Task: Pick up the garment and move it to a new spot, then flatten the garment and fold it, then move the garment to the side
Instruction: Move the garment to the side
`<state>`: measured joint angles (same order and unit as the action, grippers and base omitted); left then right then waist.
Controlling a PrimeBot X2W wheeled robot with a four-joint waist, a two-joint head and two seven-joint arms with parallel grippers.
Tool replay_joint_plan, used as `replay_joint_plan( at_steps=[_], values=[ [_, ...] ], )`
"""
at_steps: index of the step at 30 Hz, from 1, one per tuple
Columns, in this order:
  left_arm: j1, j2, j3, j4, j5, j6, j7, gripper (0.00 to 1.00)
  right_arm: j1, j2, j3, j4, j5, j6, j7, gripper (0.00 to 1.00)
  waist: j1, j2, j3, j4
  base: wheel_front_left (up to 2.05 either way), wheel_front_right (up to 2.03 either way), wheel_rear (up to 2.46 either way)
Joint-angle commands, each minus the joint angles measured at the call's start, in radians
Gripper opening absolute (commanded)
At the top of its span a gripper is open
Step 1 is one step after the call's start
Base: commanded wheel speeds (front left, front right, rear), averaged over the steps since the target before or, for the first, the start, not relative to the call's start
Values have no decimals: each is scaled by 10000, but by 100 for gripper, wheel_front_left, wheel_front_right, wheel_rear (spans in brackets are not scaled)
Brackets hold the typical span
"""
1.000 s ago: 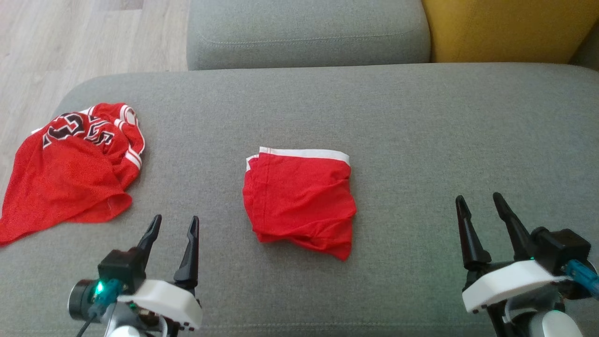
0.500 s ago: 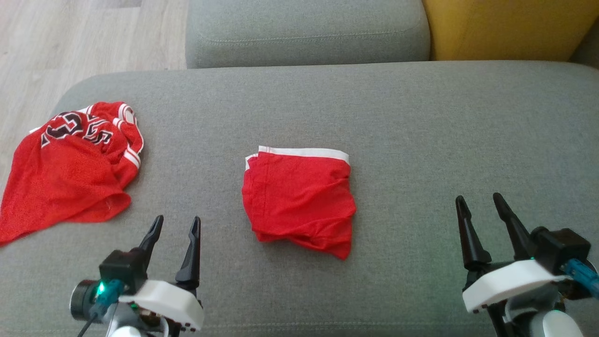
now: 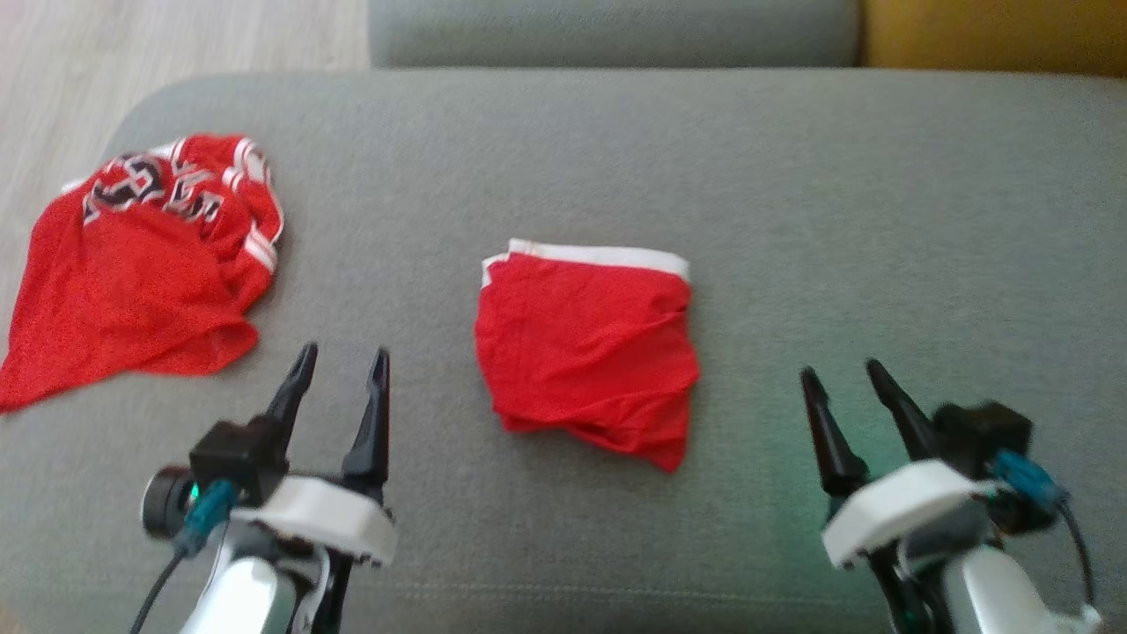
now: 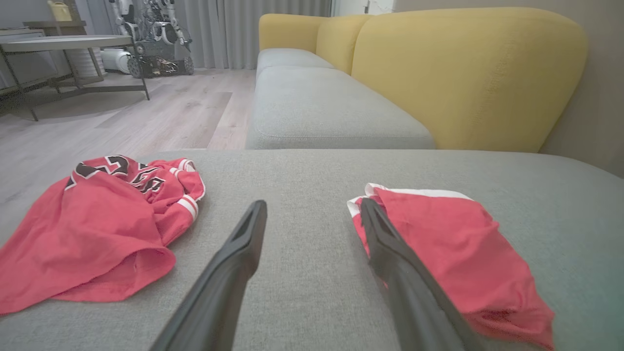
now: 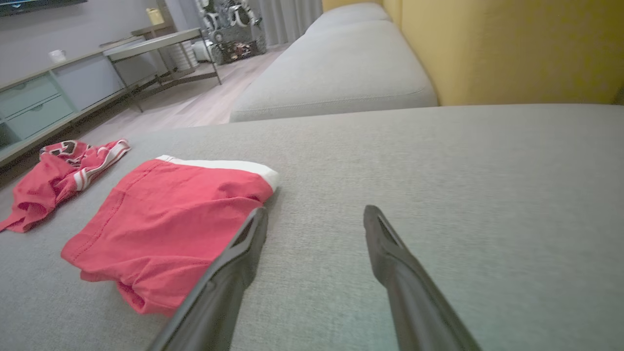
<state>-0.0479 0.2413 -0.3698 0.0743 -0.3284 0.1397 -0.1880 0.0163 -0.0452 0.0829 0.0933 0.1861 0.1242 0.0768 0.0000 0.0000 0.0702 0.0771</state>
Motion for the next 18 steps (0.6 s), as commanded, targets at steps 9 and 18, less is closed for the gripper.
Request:
replay_joint_plan(
  at_steps=[9, 18],
  values=[
    [-1498, -336, 191, 31, 62, -220, -523, 100, -2236, -51, 1335, 2491, 231, 65, -329, 100, 0, 0, 1303, 1118, 0, 0, 0],
    [-1933, -612, 251, 329, 152, -349, -704, 100, -3466, -51, 2117, 4715, 624, 65, -372, 33, 0, 0, 1816, 1329, 0, 0, 0]
  ],
)
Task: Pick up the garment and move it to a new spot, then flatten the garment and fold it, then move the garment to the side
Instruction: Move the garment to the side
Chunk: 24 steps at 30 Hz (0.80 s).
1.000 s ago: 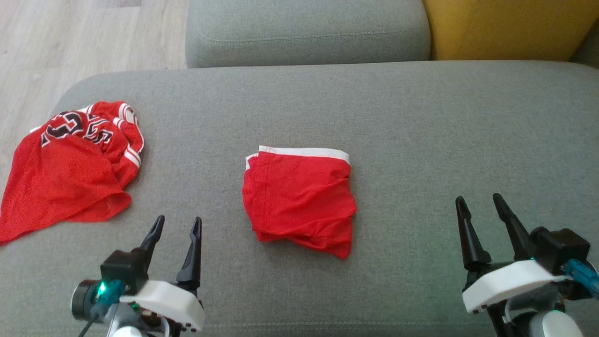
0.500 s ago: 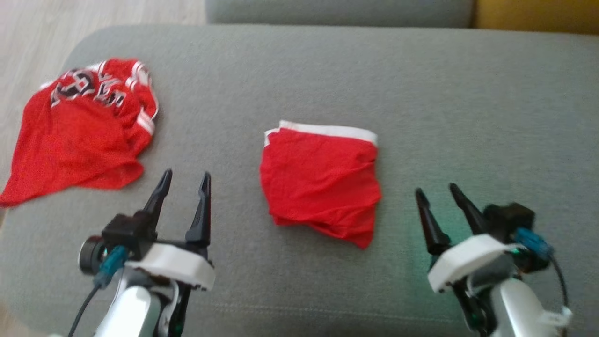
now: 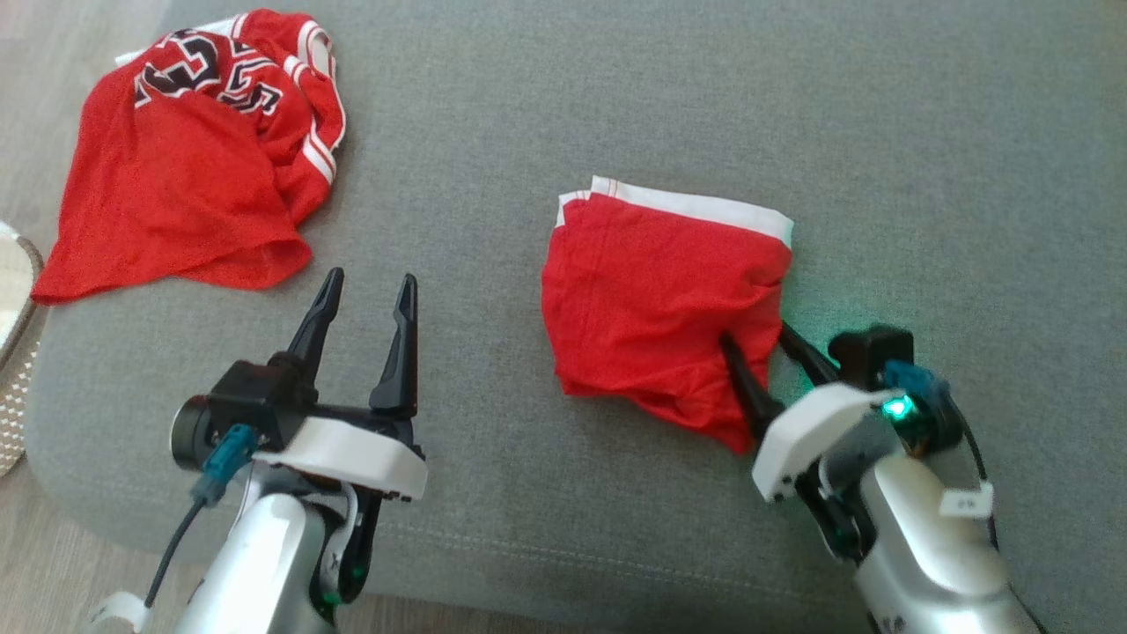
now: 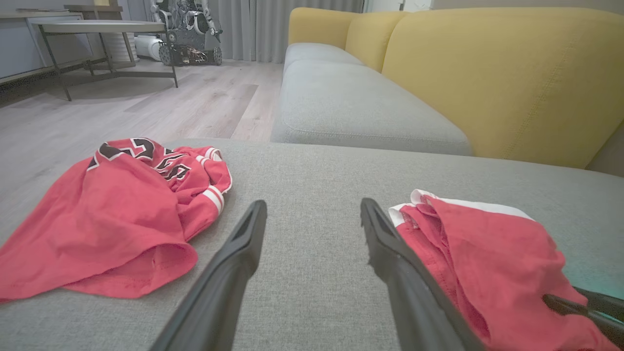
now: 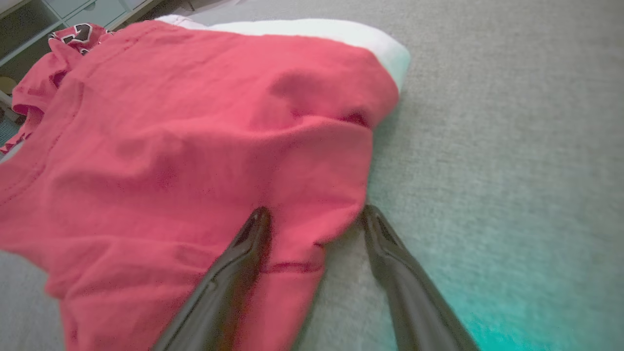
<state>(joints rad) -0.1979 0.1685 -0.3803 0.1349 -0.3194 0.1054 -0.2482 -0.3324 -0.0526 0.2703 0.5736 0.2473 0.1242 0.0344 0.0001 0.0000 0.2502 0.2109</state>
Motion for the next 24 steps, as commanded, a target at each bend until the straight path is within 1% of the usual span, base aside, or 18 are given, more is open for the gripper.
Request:
replay_joint_plan(
  at_steps=[1, 7, 13, 15, 19, 24],
  values=[
    [-451, 97, 385, -273, 67, -10, -109, 100, -86, 24, 321, 49, 35, 65, 86, 0, -1, 0, 59, -48, 0, 0, 0],
    [-519, 75, 566, -354, 129, -97, -130, 100, -636, 24, 385, 301, -259, 65, -20, 0, -1, 0, 264, -592, 0, 0, 0],
    [-582, 124, 786, -690, 274, -190, -133, 100, -790, 6, -10, -79, -1194, 65, 0, 0, -1, 0, 504, -1533, 0, 0, 0],
    [-590, 166, 858, -779, 319, -203, -133, 100, -719, -106, -98, -336, -1463, 65, 79, 0, -1, 0, 599, -1895, 0, 0, 0],
    [-629, 324, 899, -933, 435, -271, -134, 100, -566, -622, -262, -997, -1757, 65, 388, 0, -1, 0, 820, -2598, 0, 0, 0],
    [-833, 579, 903, -1152, 547, -357, -101, 100, -514, -1532, -693, -1908, -1949, 65, 922, 0, -1, 0, 1223, -3311, 0, 0, 0]
  ],
)
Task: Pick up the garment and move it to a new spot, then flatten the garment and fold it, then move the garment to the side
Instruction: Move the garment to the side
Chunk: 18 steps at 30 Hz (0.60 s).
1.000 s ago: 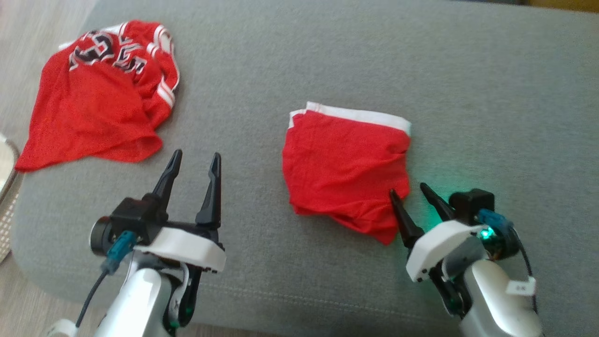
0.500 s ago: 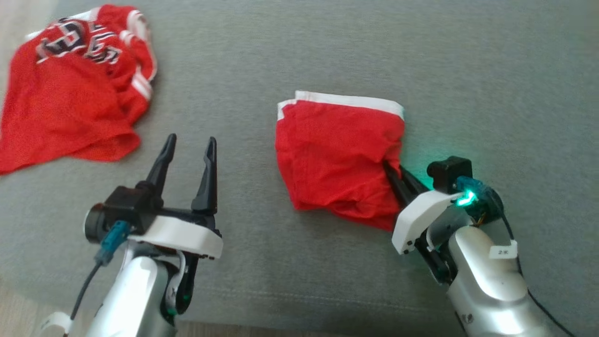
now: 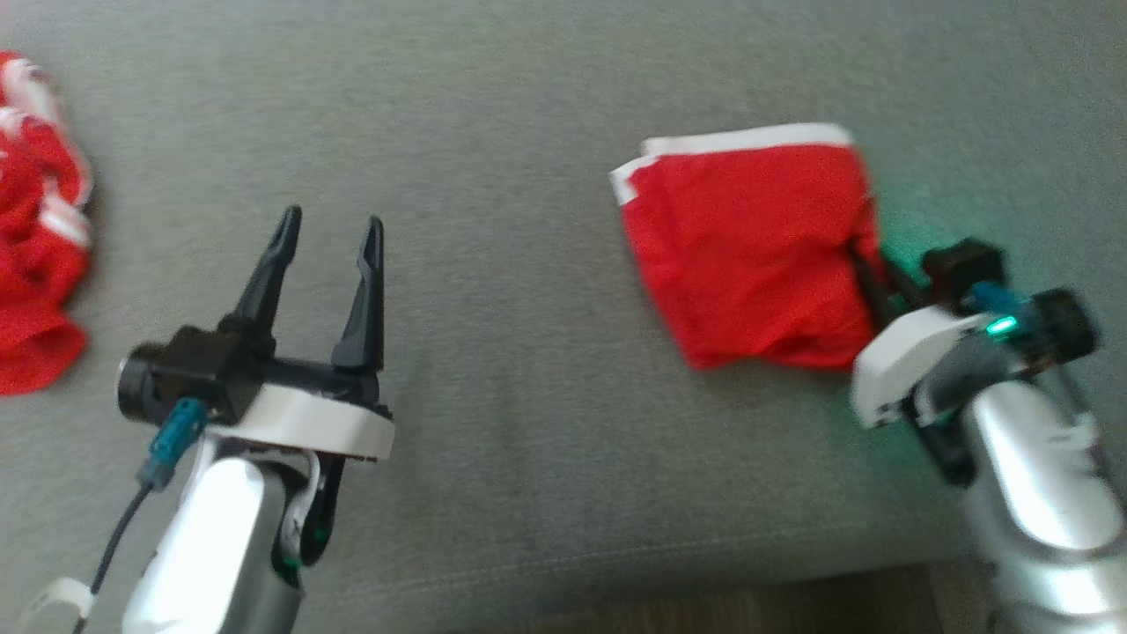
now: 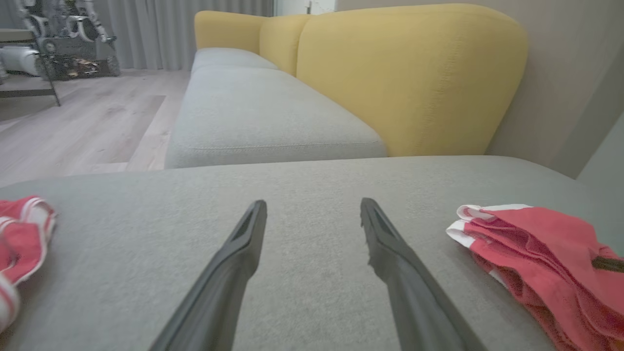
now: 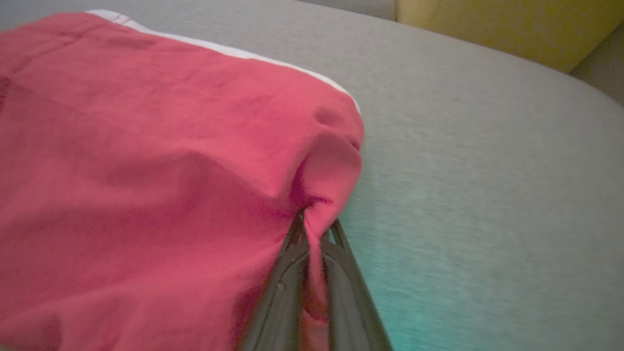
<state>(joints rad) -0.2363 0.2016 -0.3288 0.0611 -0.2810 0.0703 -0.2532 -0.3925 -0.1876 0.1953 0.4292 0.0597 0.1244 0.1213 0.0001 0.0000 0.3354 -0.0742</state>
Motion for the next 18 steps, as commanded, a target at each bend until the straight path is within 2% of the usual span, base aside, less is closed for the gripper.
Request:
replay_joint_plan(
  at_steps=[1, 10, 18],
  values=[
    [-500, 289, 381, -478, 189, -9, -17, 100, 55, -370, -26, -659, -91, 63, 162, 0, -1, 0, 462, -580, 0, 0, 0],
    [-903, 718, 429, -1098, 339, -58, 299, 100, -1040, -1948, -796, -1745, -46, 63, 1097, 0, -1, 0, 1297, -1385, 0, 0, 0],
    [-1124, 952, 420, -1407, 405, -65, 549, 100, -2353, -2168, -1558, -1762, 391, 63, 1278, 0, -1, 0, 1641, -1791, 0, 0, 0]
  ],
)
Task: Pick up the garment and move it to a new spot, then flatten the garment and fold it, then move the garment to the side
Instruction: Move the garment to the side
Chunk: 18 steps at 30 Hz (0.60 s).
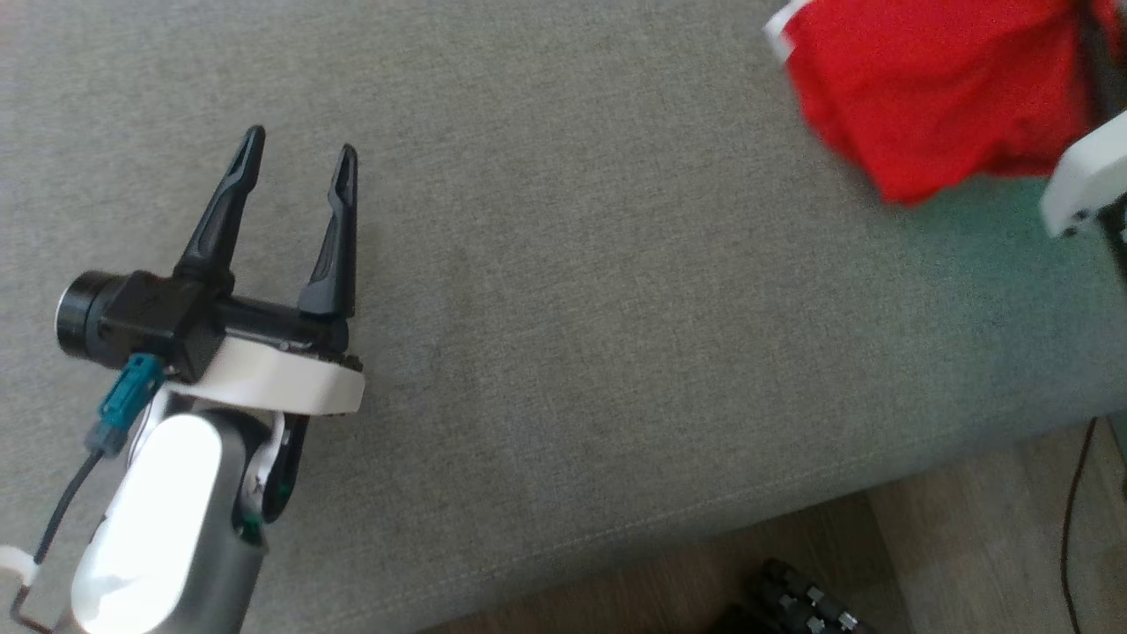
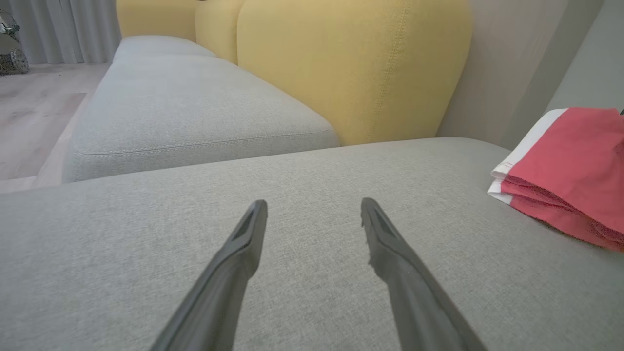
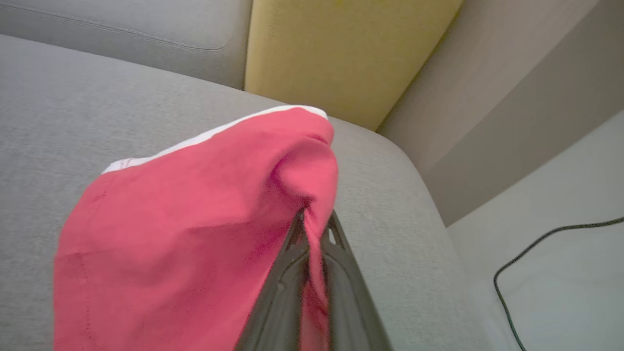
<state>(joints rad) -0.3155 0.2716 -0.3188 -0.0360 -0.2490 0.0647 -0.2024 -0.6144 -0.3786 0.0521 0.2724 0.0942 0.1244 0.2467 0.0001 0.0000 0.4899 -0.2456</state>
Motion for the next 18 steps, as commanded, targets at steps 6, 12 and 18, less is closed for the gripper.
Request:
replay_joint_plan(
  at_steps=[6, 12, 18],
  values=[
    [-503, 343, 299, -592, 91, -41, 123, 100, -714, -326, -656, 305, 172, 63, -203, 0, -1, 0, 334, -109, 0, 0, 0],
    [-617, 506, 335, -781, 108, -30, 241, 100, -1329, -349, -747, 948, 253, 63, -418, 0, -1, 0, 686, -187, 0, 0, 0],
    [-761, 608, 324, -923, 104, -48, 320, 100, -1801, -156, -859, 1442, 174, 63, -606, 0, -1, 0, 1004, -222, 0, 0, 0]
  ],
)
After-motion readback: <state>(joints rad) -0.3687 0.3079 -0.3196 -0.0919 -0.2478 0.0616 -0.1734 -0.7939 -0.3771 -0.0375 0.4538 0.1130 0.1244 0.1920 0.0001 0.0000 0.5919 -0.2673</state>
